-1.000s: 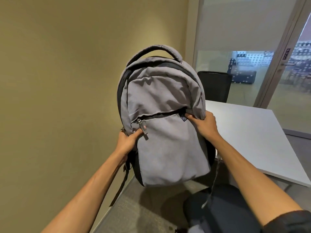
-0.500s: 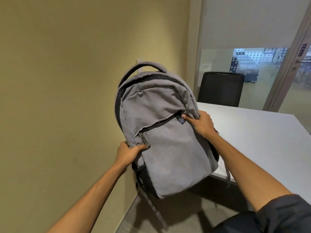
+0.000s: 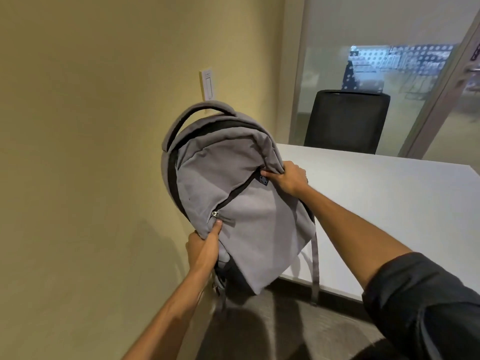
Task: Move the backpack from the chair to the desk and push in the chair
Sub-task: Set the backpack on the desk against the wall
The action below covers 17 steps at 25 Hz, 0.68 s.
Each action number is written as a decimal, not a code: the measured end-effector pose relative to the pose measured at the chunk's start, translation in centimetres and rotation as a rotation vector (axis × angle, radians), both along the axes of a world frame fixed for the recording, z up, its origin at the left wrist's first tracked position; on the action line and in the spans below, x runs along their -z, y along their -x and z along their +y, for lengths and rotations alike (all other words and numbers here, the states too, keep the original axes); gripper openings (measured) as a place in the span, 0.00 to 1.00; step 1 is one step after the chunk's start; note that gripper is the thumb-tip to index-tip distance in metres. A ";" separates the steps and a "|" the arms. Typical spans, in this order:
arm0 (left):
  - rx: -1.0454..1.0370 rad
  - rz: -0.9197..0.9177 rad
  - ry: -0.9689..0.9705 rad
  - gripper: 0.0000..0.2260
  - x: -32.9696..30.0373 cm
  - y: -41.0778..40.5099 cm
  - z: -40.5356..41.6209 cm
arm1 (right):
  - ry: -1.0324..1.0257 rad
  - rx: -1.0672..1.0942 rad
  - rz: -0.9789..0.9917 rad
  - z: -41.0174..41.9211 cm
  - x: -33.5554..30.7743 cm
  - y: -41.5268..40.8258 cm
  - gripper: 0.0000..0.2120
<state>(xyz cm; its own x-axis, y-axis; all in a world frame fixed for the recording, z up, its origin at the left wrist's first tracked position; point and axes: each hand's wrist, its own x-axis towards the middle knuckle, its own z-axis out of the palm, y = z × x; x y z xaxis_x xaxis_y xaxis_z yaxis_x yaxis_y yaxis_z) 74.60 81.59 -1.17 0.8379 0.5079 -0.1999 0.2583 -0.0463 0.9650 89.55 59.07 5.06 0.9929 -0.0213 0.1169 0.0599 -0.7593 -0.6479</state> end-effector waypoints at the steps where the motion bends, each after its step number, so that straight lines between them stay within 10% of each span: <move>1: -0.009 0.008 0.032 0.15 0.7 -1.7 0.3 | 0.020 0.017 0.019 0.7 0.5 -1.6 0.30; 17: -0.023 0.204 0.176 0.15 6.3 -17.6 0.7 | 0.036 -0.054 0.200 5.1 7.7 -20.4 0.26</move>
<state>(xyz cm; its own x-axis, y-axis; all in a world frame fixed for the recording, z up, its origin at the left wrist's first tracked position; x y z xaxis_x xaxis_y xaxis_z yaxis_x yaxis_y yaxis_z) 92.16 82.25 -7.45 0.7601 0.4686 -0.4501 0.4472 0.1253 0.8856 109.91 64.14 -2.60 0.9959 0.0335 -0.0835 -0.0260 -0.7814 -0.6235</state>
